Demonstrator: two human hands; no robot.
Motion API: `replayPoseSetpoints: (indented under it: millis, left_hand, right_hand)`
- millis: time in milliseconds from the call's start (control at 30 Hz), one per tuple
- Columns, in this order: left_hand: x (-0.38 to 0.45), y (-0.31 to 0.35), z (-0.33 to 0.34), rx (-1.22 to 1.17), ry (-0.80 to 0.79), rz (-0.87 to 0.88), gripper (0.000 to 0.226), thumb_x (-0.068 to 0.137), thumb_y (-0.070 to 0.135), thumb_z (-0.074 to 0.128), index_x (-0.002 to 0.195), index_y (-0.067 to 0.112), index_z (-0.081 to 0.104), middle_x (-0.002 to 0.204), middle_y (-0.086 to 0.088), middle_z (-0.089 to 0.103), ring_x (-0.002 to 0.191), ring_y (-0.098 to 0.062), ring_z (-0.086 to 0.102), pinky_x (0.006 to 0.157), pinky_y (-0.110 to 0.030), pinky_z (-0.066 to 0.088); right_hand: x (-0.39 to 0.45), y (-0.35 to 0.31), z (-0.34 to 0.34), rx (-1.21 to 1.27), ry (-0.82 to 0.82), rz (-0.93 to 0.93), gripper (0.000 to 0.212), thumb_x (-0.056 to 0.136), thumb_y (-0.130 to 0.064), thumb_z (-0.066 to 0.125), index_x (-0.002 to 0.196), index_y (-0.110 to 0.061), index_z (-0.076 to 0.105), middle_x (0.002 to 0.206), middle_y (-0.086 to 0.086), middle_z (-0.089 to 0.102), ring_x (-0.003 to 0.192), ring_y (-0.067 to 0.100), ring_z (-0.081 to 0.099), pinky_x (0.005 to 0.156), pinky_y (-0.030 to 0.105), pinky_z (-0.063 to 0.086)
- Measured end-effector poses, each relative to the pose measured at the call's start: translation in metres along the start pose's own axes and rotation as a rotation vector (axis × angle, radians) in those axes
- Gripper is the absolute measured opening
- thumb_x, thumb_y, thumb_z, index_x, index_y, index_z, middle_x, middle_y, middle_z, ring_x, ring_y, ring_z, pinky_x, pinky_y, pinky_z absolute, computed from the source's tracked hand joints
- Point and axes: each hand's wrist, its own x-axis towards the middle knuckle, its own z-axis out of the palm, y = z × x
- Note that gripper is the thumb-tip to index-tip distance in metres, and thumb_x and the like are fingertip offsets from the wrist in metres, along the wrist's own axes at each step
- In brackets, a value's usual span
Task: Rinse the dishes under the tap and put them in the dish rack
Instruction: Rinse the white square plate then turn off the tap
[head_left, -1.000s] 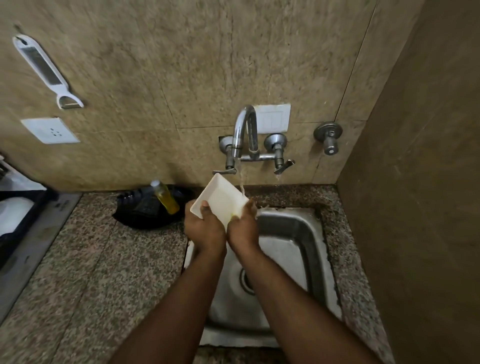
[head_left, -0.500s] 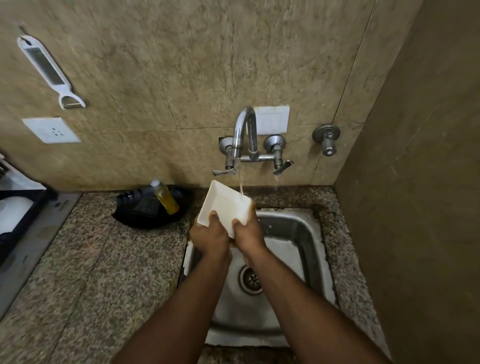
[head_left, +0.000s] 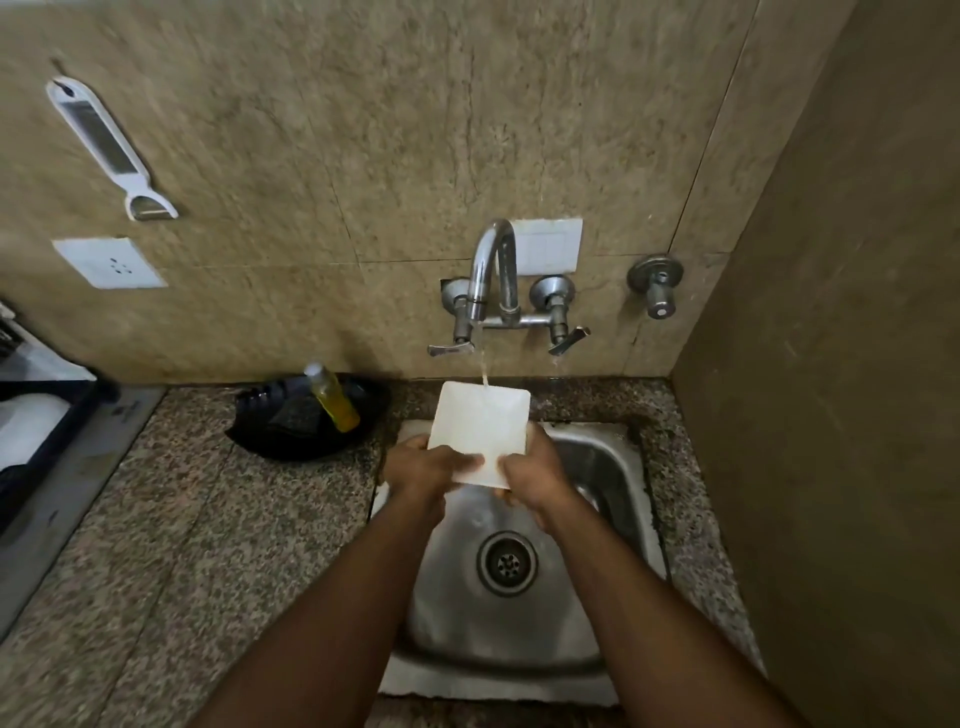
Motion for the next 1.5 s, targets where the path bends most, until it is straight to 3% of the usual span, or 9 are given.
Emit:
replayPoseSetpoints:
  millis: [100, 200, 300, 400, 667, 833, 1033, 1233, 1500]
  left_hand:
    - [0.011, -0.007, -0.001, 0.026, -0.229, -0.151, 0.034, 0.081, 0.004, 0.080, 0.113, 0.003, 0.069, 0.104, -0.017, 0.077, 0.093, -0.035, 0.074, 0.074, -0.046, 0.063]
    - [0.022, -0.022, 0.007, -0.054, -0.232, -0.129, 0.054, 0.085, 0.031, 0.079, 0.129, 0.002, 0.064, 0.119, -0.022, 0.073, 0.106, -0.043, 0.071, 0.093, -0.065, 0.056]
    - [0.014, -0.027, 0.022, 0.017, -0.173, -0.056, 0.036, 0.102, 0.041, 0.060, 0.119, 0.010, 0.067, 0.111, -0.017, 0.075, 0.101, -0.040, 0.072, 0.090, -0.064, 0.057]
    - [0.009, -0.030, 0.023, -0.070, -0.176, -0.074, 0.039, 0.107, 0.046, 0.047, 0.114, 0.014, 0.068, 0.105, -0.012, 0.077, 0.094, -0.035, 0.074, 0.085, -0.054, 0.061]
    - [0.003, -0.034, 0.029, -0.094, -0.194, -0.141, 0.041, 0.107, 0.046, 0.046, 0.104, 0.014, 0.071, 0.100, -0.006, 0.078, 0.092, -0.024, 0.073, 0.092, -0.049, 0.059]
    - [0.035, -0.016, 0.025, -0.167, -0.158, -0.044, 0.046, 0.108, 0.045, 0.042, 0.116, 0.009, 0.069, 0.113, -0.017, 0.076, 0.101, -0.033, 0.075, 0.095, -0.050, 0.059]
    - [0.021, -0.033, 0.041, -0.031, -0.198, 0.040, 0.035, 0.110, 0.041, 0.041, 0.100, 0.022, 0.069, 0.104, -0.003, 0.077, 0.094, -0.015, 0.074, 0.086, -0.036, 0.060]
    - [0.045, -0.035, 0.027, -0.097, -0.074, 0.022, 0.024, 0.109, 0.025, 0.045, 0.106, 0.016, 0.068, 0.107, -0.015, 0.077, 0.091, -0.025, 0.076, 0.091, -0.044, 0.061]
    - [0.043, -0.026, 0.036, -0.153, -0.096, 0.032, 0.023, 0.106, 0.017, 0.050, 0.124, 0.015, 0.064, 0.120, -0.014, 0.074, 0.107, -0.031, 0.073, 0.098, -0.051, 0.057]
  right_hand:
    - [0.007, 0.008, -0.010, -0.158, 0.069, -0.106, 0.030, 0.098, -0.019, 0.059, 0.127, -0.020, 0.056, 0.117, 0.004, 0.069, 0.095, 0.022, 0.068, 0.066, 0.034, 0.059]
    - [0.008, 0.013, -0.016, -0.697, 0.151, -0.278, 0.053, 0.101, -0.027, 0.054, 0.149, -0.015, 0.037, 0.141, 0.013, 0.056, 0.114, 0.027, 0.062, 0.084, 0.031, 0.049]
    - [0.004, 0.020, -0.013, -1.147, 0.024, -0.389, 0.078, 0.098, -0.029, 0.044, 0.162, -0.019, 0.001, 0.169, 0.009, -0.003, 0.151, 0.037, 0.017, 0.117, 0.044, 0.033]
    - [-0.007, 0.025, -0.014, -1.304, -0.091, -0.488, 0.085, 0.082, -0.050, 0.010, 0.161, -0.022, 0.014, 0.170, -0.002, 0.006, 0.156, 0.027, -0.007, 0.125, 0.052, 0.008]
    - [0.003, 0.025, -0.004, -1.191, -0.048, -0.439, 0.067, 0.105, -0.047, 0.019, 0.161, -0.012, 0.012, 0.169, 0.007, 0.002, 0.156, 0.018, 0.000, 0.126, 0.039, 0.001]
    - [-0.012, 0.013, 0.000, -1.045, -0.243, -0.578, 0.055, 0.109, -0.036, 0.024, 0.160, -0.017, 0.022, 0.168, -0.001, 0.014, 0.155, 0.012, 0.009, 0.125, 0.028, 0.008]
    - [0.021, 0.014, -0.003, -1.188, -0.008, -0.474, 0.068, 0.106, -0.041, 0.021, 0.161, -0.013, -0.007, 0.167, 0.003, -0.019, 0.155, 0.020, -0.014, 0.126, 0.038, -0.003]
    - [0.004, 0.029, 0.009, -1.080, -0.249, -0.689, 0.059, 0.106, -0.030, 0.035, 0.161, -0.016, 0.020, 0.167, 0.004, 0.018, 0.155, 0.018, 0.013, 0.126, 0.033, 0.013]
    - [0.024, 0.028, 0.018, -1.149, -0.026, -0.560, 0.066, 0.105, -0.040, 0.023, 0.162, -0.020, -0.004, 0.169, 0.003, -0.010, 0.156, 0.019, -0.007, 0.126, 0.041, 0.006]
